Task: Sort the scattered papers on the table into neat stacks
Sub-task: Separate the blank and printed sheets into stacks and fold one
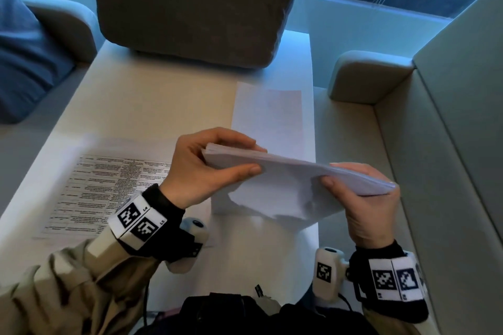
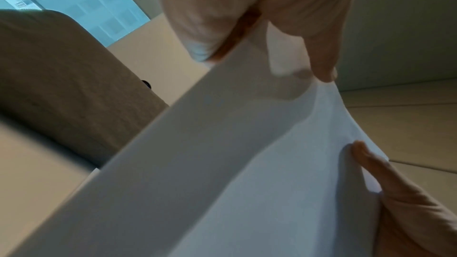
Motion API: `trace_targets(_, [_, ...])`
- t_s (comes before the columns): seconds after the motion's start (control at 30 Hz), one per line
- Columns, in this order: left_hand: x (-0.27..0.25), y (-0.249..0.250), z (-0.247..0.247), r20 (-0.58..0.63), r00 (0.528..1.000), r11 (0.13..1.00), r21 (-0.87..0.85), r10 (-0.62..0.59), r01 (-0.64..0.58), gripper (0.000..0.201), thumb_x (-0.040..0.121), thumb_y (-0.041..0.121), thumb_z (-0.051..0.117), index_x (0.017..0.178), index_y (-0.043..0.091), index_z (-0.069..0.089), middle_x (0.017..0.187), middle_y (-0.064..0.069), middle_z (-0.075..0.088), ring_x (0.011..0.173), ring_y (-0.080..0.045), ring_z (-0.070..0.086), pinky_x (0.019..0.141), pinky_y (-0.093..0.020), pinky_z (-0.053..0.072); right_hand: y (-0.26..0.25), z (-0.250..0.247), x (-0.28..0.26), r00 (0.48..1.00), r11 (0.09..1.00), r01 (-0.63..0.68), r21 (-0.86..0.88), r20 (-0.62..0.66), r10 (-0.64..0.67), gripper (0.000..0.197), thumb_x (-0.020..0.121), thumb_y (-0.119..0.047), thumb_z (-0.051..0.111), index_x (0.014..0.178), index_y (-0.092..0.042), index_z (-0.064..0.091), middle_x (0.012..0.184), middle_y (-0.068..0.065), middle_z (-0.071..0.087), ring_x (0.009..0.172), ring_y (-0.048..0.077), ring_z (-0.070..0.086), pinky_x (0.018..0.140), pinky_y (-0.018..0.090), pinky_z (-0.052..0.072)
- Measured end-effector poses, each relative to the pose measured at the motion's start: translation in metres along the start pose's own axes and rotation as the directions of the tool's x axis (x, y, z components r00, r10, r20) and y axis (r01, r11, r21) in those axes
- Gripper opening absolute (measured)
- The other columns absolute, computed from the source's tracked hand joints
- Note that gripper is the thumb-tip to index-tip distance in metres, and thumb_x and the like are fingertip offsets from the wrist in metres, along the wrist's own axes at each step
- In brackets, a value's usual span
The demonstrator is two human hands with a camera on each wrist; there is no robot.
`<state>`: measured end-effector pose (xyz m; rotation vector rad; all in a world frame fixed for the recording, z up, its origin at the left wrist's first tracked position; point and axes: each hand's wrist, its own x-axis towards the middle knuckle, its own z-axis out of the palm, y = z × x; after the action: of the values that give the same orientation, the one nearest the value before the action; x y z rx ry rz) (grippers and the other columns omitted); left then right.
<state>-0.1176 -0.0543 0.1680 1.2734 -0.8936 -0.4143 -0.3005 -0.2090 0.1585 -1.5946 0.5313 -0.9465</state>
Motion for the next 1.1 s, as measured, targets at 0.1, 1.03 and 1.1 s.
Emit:
trace_targets(0.1, [-0.002,-0.001,0.006,0.032,0.999,0.999,-0.029,-0.039,0.040,0.035,0.057,0.016,0.085,0.086,0.029,0.072,0.083,0.006,0.075,0.078,-0.013,0.072,0.071,-0.021,0.055,0.003,0.001,0.001,0.999,1.000,-0.026,-0.002,0.039,0.026,0.028,0.054,-0.005,0.081,0.069,-0.029,0.076,0.069,-0.011,0.072,0.064,0.003,0.065,0.061,0.015,0.050])
trace_targets(1.03, [0.011,-0.022,-0.012,-0.427,0.893,0.943,-0.332,-0.142,-0.008,0.033,0.060,0.036,0.083,0.091,0.029,0.074,0.095,0.007,0.072,0.092,-0.014,0.065,0.091,-0.040,0.051,0.121,-0.015,-0.026,0.702,0.409,-0.535,0.739,0.120,0.702,0.053,0.030,-0.035,0.098,0.076,-0.019,0.076,0.091,0.002,0.074,0.083,0.018,0.071,0.070,0.031,0.059])
trace_targets(1.1, [0.012,-0.027,-0.011,-0.344,0.923,0.888,-0.460,-0.174,-0.004,0.034,0.066,0.024,0.078,0.099,0.025,0.072,0.104,0.000,0.070,0.100,-0.020,0.064,0.095,-0.044,0.048,0.114,-0.006,-0.025,0.699,0.446,-0.605,0.659,0.171,0.695,0.058,0.039,-0.033,0.096,0.091,-0.016,0.077,0.104,0.008,0.072,0.095,0.021,0.069,0.080,0.036,0.058])
